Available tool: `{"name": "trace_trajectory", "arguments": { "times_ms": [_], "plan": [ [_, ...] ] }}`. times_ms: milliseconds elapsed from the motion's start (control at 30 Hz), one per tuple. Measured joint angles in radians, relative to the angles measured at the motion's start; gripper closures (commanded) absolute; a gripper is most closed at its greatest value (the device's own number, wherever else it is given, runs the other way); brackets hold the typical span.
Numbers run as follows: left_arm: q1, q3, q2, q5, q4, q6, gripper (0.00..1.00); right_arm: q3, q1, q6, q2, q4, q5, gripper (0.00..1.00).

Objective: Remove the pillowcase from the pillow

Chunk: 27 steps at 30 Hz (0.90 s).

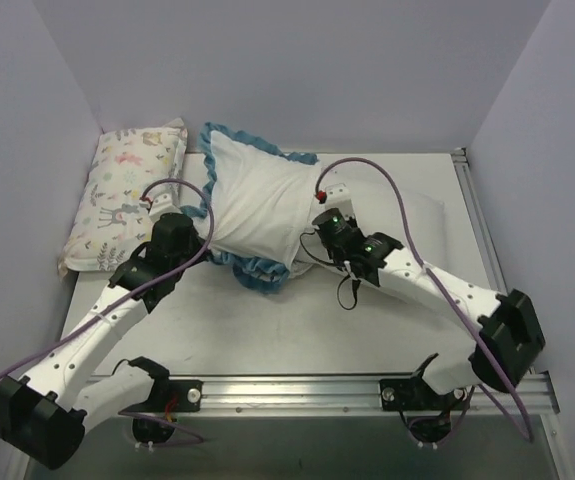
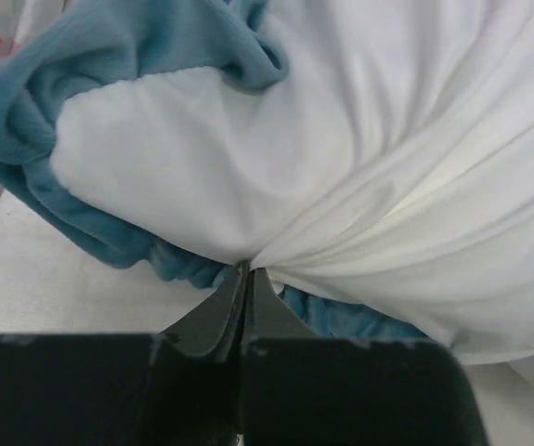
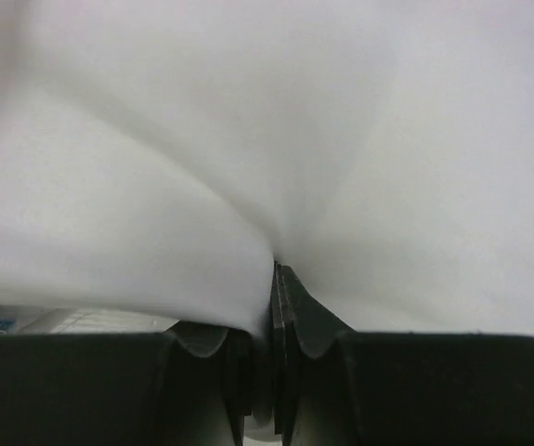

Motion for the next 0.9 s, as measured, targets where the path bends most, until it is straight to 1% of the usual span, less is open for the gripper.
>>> {"name": "trace_trajectory", "arguments": {
  "times_ms": [133,200,300,367,433,467,533,567,600,700,733,767,800,900],
  "plan": [
    [0.145,0.000,0.022,0.124,0.039,-0.001,1.00,0.015,-0.079,0.058,-0.131,-0.048,-0.098,1.00],
    [0.241,-0.001,0.028,0.124,0.039,0.013,1.00,0.031,-0.113,0.071,-0.162,-0.087,-0.126,1.00],
    [0.421,-0.011,0.029,0.111,0.040,0.023,1.00,0.035,-0.212,0.074,-0.200,-0.180,-0.128,1.00],
    [0.471,-0.013,0.032,0.111,0.040,0.026,1.00,0.037,-0.269,0.073,-0.217,-0.237,-0.120,1.00],
    [0.472,-0.013,0.044,0.126,0.042,0.032,1.00,0.050,-0.306,0.070,-0.218,-0.293,-0.108,1.00],
    [0.471,-0.013,0.052,0.141,0.043,0.037,0.94,0.056,-0.311,0.069,-0.218,-0.310,-0.107,1.00],
    [0.468,-0.016,0.063,0.200,0.060,0.053,0.62,0.068,-0.312,0.068,-0.220,-0.330,-0.121,1.00],
    [0.460,-0.021,0.063,0.237,0.082,0.061,0.48,0.071,-0.309,0.069,-0.223,-0.333,-0.130,1.00],
    [0.445,-0.023,0.063,0.267,0.098,0.069,0.25,0.072,-0.307,0.069,-0.226,-0.335,-0.139,1.00],
    [0.350,-0.022,0.070,0.348,0.153,0.079,0.12,0.072,-0.301,0.069,-0.233,-0.335,-0.159,1.00],
    [0.318,-0.018,0.077,0.373,0.165,0.085,0.10,0.072,-0.301,0.070,-0.233,-0.335,-0.163,1.00],
    [0.287,-0.014,0.087,0.403,0.177,0.089,0.02,0.072,-0.301,0.070,-0.233,-0.335,-0.166,1.00],
    [0.252,-0.010,0.100,0.433,0.193,0.094,0.03,0.072,-0.301,0.070,-0.233,-0.335,-0.167,1.00],
    [0.172,-0.006,0.120,0.467,0.212,0.101,0.03,0.072,-0.301,0.070,-0.233,-0.335,-0.170,1.00]
  ]
}}
